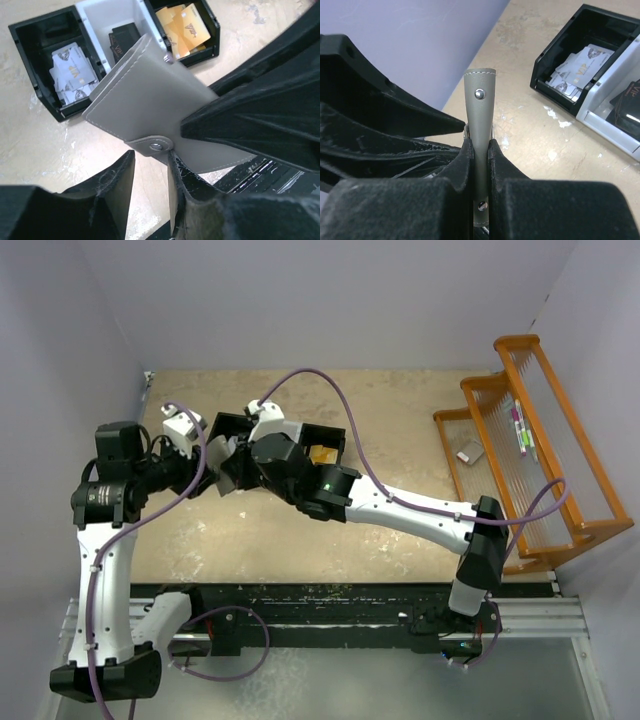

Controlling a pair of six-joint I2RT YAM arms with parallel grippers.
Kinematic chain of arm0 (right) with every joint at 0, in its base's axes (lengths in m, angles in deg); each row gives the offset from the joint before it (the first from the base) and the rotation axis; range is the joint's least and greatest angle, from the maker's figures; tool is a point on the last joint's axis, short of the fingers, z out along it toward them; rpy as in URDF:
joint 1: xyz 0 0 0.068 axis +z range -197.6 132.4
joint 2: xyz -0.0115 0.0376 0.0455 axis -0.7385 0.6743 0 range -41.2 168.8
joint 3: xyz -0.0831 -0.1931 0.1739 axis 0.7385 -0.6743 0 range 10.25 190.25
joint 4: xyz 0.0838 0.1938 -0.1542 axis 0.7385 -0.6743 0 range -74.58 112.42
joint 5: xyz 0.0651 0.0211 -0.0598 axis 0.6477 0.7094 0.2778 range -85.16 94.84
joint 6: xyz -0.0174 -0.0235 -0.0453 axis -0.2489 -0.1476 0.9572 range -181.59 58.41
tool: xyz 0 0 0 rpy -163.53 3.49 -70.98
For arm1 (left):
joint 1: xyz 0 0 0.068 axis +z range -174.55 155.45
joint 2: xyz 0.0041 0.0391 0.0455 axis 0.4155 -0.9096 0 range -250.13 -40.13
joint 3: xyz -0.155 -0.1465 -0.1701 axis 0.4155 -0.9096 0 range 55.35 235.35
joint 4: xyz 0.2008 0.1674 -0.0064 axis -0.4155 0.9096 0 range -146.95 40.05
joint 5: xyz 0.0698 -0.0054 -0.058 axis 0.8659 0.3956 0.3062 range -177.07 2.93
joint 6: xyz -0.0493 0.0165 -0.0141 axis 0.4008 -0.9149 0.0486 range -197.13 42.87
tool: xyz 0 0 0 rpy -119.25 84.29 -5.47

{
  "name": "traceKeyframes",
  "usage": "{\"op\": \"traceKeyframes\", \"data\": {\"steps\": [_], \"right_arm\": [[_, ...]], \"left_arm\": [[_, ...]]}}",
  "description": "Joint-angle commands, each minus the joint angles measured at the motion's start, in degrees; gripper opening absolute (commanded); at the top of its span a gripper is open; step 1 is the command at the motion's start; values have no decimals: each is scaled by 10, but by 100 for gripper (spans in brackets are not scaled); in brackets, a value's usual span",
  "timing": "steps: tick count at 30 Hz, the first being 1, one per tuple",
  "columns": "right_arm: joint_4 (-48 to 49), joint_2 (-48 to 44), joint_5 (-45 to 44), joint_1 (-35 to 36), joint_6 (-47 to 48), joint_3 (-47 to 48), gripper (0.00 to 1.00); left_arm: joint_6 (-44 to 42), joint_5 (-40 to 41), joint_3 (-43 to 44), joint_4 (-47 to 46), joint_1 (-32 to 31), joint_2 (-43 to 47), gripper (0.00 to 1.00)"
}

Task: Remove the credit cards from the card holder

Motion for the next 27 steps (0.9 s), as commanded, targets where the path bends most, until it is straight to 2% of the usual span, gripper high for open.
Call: {"op": "traceKeyframes", "data": {"steps": [1,6,8,11,15,17,23,27], "right_arm": [[91,-20,-29,11,10,40,0],[103,-20,-25,14,17,38,0],[105,-21,-25,14,16,31,0],[106,-22,-25,14,15,23,0],[94,-14,-29,14,13,29,0],[82,-5,-35,14,13,39,0],[66,9,-40,14,16,52,0],[65,15,-34,15,15,55,0]], "left_arm": [[23,47,-1,5,-1,-22,34],[66,49,19,-6,0,-44,25],[76,28,32,-9,0,-48,25],[76,-5,42,-11,0,-42,31],[25,-19,37,-7,0,-17,56],[-9,-3,29,-7,0,-2,63],[-93,47,35,8,0,24,65],[-94,34,47,11,0,23,63]]}}
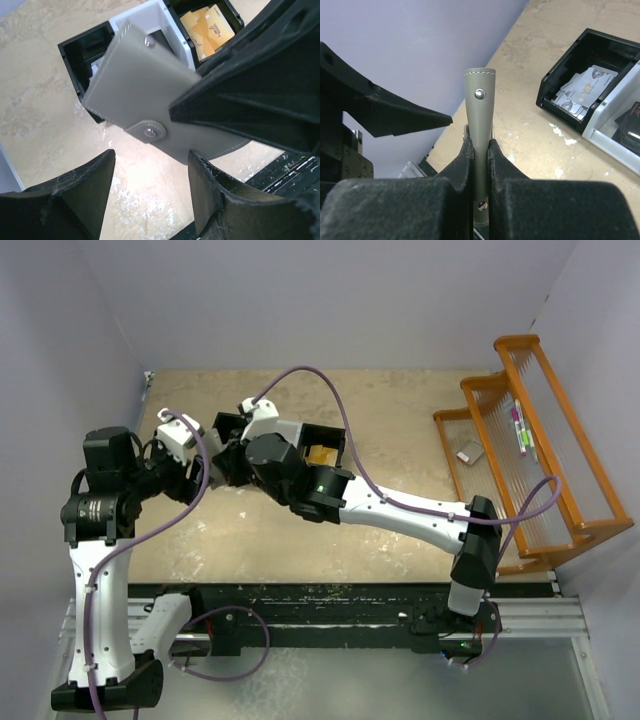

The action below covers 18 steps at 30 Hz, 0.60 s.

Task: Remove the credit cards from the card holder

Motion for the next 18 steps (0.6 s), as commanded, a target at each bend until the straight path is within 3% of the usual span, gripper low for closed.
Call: {"op": "traceKeyframes", "data": {"steps": [1,11,18], "right_arm": [[26,-1,2,6,-6,32,0],[32,-9,5,10,-7,32,0],[36,2,26,16,-17,36,0]], "left_arm": [[-25,-22,26,-9,-3,-3,62],[-23,4,-37,-61,-3,-6,55],[28,21,-38,-118,-4,0,46]]}}
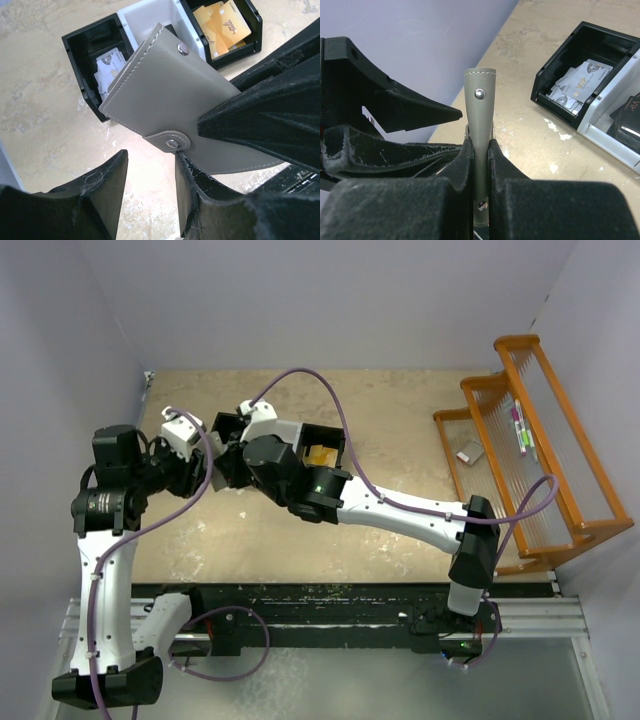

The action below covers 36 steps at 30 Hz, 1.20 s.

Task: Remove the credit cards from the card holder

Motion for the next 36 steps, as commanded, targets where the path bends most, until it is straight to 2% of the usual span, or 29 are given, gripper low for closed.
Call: {"op": "traceKeyframes", "data": {"steps": [1,9,14,24,27,31,36], "right_arm": [[49,-4,32,12,-22,33,0],[56,-3,51,15,-36,28,0],[53,-1,59,15,-41,30,0],[35,-16,75,14,-61,-5,0],[47,-27,76,12,-68,-24,0],[75,-50,80,6,-74,-60,0],[101,-72,86,0,-88,-93,0]], "left_arm": [[31,2,2,-76,-3,9,45],[19,14,-22,-90,-3,27,39],[33,28,-30,-110,-3,42,19],[70,91,-21,-140,-3,70,0],[100,112,-15,-137,-3,68,0],[153,83,11,-95,-3,46,0],[195,66,21,-85,-3,46,0]]}}
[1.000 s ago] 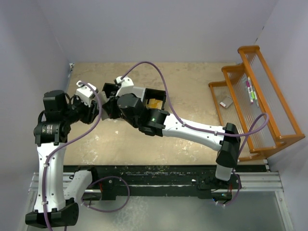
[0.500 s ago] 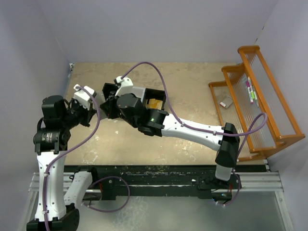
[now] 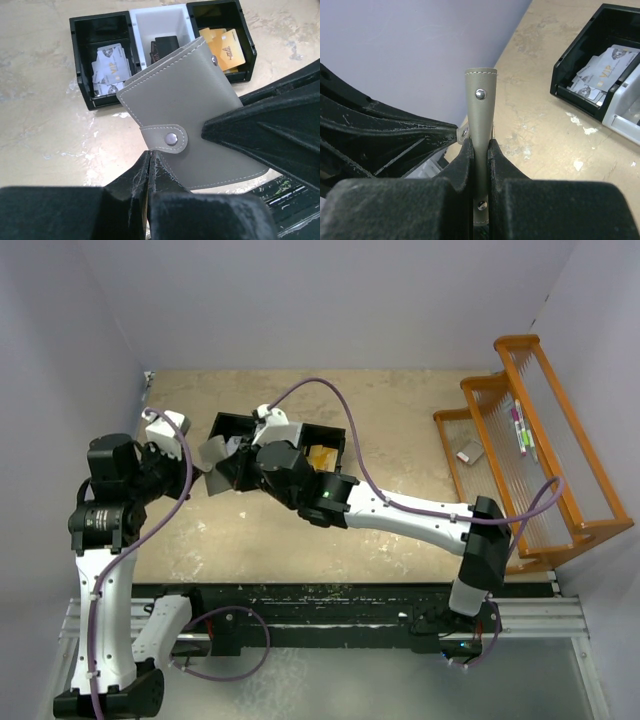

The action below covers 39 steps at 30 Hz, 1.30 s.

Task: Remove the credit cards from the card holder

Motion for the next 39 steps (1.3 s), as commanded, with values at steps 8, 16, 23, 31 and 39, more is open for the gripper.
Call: {"op": "traceKeyframes", "data": {"steps": [8,16,23,31,39], "right_arm": [[66,-65,78,8,-19,-45,0],[-12,-63,18,6,-12,-16,0],[-45,-33,-27,6,13,43,0],[-42,-16,-26,7,15,73,0],[-31,-5,3,11,18,69,0]], "left_arm": [[122,24,41,-60,1,-3,0],[3,-133,74,-13,0,-2,48],[-103,-170,43,59,1,-2,62],[-116,-162,18,38,1,-5,45],[-98,-102,4,-18,1,4,34]]}}
